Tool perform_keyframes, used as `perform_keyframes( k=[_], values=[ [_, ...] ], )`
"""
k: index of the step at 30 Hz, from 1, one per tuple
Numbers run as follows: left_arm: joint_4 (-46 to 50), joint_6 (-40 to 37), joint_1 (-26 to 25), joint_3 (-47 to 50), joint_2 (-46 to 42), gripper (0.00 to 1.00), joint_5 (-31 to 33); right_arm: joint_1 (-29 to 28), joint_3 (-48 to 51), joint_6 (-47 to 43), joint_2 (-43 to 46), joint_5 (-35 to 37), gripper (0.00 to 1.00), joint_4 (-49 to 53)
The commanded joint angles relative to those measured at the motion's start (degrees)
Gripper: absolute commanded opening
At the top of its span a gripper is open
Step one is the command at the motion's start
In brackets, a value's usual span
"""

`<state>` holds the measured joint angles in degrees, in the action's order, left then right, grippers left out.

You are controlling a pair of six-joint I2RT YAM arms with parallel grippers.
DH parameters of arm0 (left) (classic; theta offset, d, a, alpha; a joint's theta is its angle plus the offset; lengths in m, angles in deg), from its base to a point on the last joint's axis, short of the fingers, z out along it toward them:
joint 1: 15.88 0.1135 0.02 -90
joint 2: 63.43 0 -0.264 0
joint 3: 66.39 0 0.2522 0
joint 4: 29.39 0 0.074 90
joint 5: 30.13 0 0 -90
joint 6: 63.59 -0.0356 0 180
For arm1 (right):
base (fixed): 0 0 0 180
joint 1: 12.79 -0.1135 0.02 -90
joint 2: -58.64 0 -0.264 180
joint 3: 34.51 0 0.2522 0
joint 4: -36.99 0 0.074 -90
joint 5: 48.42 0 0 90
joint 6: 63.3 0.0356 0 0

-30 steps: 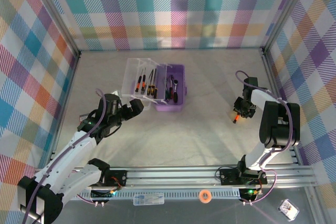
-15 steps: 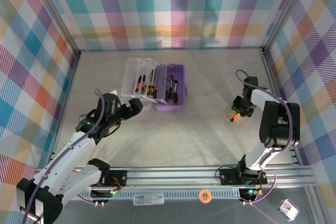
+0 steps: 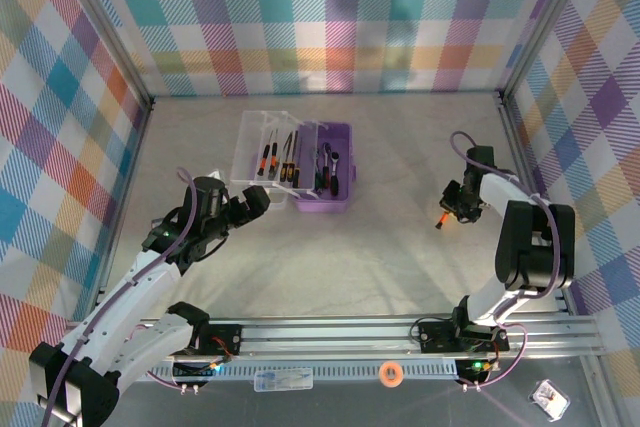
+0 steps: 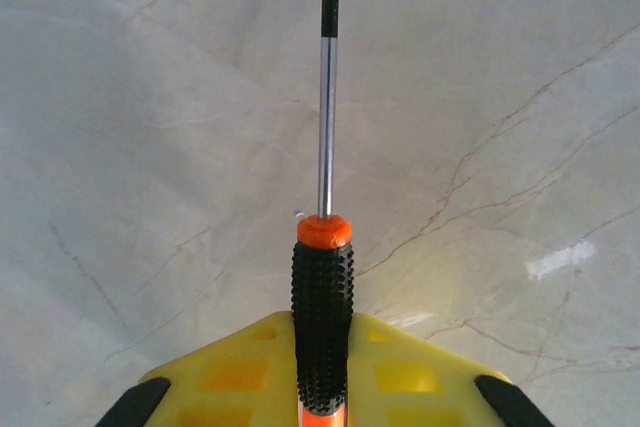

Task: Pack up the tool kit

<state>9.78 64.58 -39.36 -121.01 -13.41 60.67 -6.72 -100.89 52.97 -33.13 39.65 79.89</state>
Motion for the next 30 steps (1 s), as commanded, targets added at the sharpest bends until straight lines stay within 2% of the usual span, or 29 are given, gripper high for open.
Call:
perform_keyframes(
  k=[1,9,18,24,30],
  values=[
    [2.18,0.59,0.11,-2.20,-0.05,1.00,1.98,-0.57,0.32,0.62,4.31,-2.31,0.15,0.15],
    [3.65,3.16,0.11,-2.37,2.48,1.00,3.94,-5.91,-1.28,1.78,9.19,-5.88,0.15,1.86],
    [4.90,3.56,0.10,-2.56,3.53,1.00,5.35,-18.47,-8.21,4.43,11.26,-2.57,0.15,4.62],
    [5.86,3.51,0.11,-1.77,2.00,1.00,7.85,-28.82,-15.65,6.70,7.98,-0.96,0.15,4.31],
    [8.58,2.83,0.63,-2.24,-0.67,1.00,11.71,-39.05,-26.40,8.10,0.10,-0.97,0.15,3.19]
  ],
)
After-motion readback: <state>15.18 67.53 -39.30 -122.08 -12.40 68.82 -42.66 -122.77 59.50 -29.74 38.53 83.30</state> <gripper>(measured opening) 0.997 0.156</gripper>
